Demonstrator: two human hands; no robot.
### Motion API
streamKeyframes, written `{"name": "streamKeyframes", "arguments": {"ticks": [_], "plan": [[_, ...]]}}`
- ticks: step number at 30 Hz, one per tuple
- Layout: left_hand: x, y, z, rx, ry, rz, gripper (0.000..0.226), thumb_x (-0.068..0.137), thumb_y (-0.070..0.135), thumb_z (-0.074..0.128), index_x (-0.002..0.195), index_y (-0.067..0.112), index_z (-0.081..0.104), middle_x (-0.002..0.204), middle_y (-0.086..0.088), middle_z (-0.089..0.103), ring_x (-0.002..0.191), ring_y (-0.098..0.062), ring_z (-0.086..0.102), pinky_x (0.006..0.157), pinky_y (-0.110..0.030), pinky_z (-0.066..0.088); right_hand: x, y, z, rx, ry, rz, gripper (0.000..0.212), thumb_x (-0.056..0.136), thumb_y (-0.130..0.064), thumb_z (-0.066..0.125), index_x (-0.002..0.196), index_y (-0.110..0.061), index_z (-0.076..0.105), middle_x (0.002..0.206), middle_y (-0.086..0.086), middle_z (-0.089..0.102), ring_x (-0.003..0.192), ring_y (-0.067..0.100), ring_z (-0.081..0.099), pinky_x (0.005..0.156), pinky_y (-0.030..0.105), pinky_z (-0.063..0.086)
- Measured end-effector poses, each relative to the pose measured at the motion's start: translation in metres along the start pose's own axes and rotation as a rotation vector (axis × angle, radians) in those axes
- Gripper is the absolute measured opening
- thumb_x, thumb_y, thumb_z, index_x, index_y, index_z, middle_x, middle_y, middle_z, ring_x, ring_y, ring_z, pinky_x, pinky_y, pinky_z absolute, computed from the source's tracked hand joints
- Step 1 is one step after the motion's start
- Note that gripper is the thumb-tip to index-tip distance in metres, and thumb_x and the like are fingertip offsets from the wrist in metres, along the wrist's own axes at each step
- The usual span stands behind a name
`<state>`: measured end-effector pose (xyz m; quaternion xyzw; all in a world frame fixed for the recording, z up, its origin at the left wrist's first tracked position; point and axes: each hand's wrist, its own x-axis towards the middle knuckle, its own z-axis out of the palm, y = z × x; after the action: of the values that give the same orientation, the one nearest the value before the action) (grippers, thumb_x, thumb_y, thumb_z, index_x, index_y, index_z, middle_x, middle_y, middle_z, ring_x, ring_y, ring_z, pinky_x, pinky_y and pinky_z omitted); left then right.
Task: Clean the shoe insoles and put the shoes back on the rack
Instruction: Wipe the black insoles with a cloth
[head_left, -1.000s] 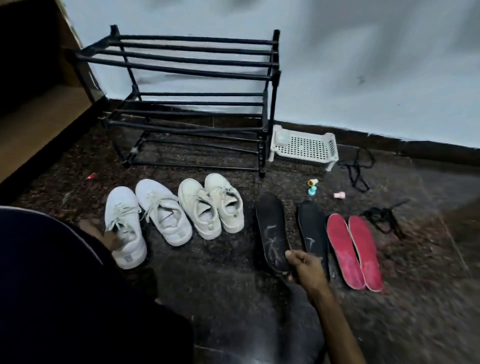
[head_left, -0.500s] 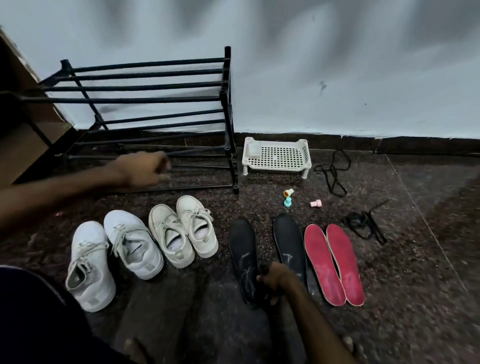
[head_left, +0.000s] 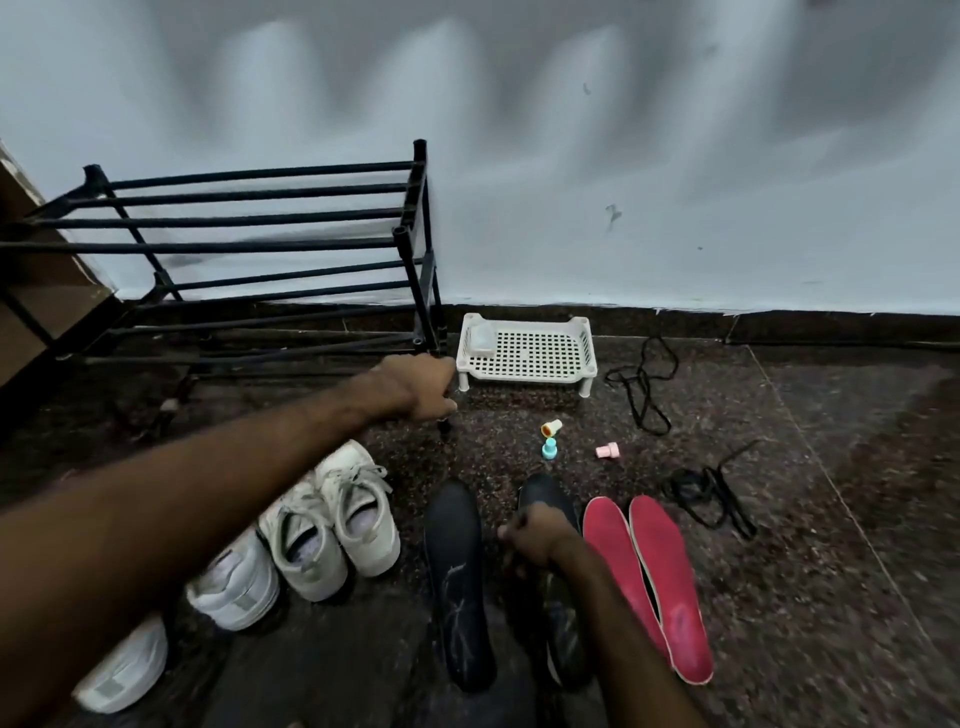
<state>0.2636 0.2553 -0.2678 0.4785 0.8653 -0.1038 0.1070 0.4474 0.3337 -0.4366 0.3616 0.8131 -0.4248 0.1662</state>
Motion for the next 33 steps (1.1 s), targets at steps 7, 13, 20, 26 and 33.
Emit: {"name": "streamKeyframes", "arguments": {"ticks": [7, 13, 20, 26, 33], "plan": [[0.061, 0.010, 0.084, -0.207, -0.007, -0.103, 0.035, 0.090, 0.034, 0.051, 0.119, 0.014, 0.049, 0.129, -0.011, 0.056, 0.116, -0.030, 0.055, 0.096, -0.041, 0.045, 0.058, -0.051, -0.100, -0.192, 0.311, -0.164, 0.021, 0.088, -0.026, 0.059, 0.088, -0.009, 0.070, 0.098, 0.014, 0.071, 0.095, 0.028, 0.065, 0.077, 0.027, 0.047], [0.117, 0.026, 0.134, -0.435, 0.028, -0.090, 0.035, 0.093, 0.031, 0.047, 0.124, 0.015, 0.045, 0.131, -0.009, 0.053, 0.120, -0.029, 0.052, 0.098, -0.038, 0.041, 0.158, -0.089, -0.148, -0.248, 0.414, -0.238, 0.023, 0.090, -0.024, 0.060, 0.103, -0.011, 0.073, 0.106, 0.012, 0.071, 0.103, 0.028, 0.063, 0.086, 0.029, 0.047], [0.162, 0.024, 0.180, -0.641, 0.070, -0.108, 0.038, 0.093, 0.031, 0.049, 0.129, 0.023, 0.043, 0.124, -0.001, 0.057, 0.116, -0.023, 0.055, 0.097, -0.033, 0.044, 0.273, -0.113, -0.173, -0.092, 0.549, -0.210, 0.024, 0.090, -0.020, 0.054, 0.098, -0.009, 0.075, 0.103, 0.014, 0.072, 0.101, 0.030, 0.064, 0.085, 0.030, 0.049], [0.202, 0.003, 0.187, -0.717, 0.094, -0.146, 0.035, 0.092, 0.031, 0.051, 0.126, 0.025, 0.046, 0.117, 0.002, 0.062, 0.111, -0.021, 0.058, 0.093, -0.036, 0.047, 0.343, -0.127, -0.178, -0.139, 0.522, -0.209, 0.026, 0.089, -0.028, 0.059, 0.099, -0.010, 0.075, 0.104, 0.011, 0.073, 0.104, 0.028, 0.064, 0.090, 0.030, 0.050], [0.207, -0.006, 0.208, -0.714, 0.057, -0.166, 0.033, 0.092, 0.032, 0.051, 0.124, 0.026, 0.047, 0.116, 0.004, 0.063, 0.109, -0.020, 0.059, 0.092, -0.035, 0.048, 0.369, -0.140, -0.165, -0.279, 0.626, -0.195, 0.033, 0.082, -0.044, 0.068, 0.102, -0.018, 0.071, 0.112, 0.005, 0.066, 0.111, 0.027, 0.057, 0.093, 0.044, 0.049]]}}
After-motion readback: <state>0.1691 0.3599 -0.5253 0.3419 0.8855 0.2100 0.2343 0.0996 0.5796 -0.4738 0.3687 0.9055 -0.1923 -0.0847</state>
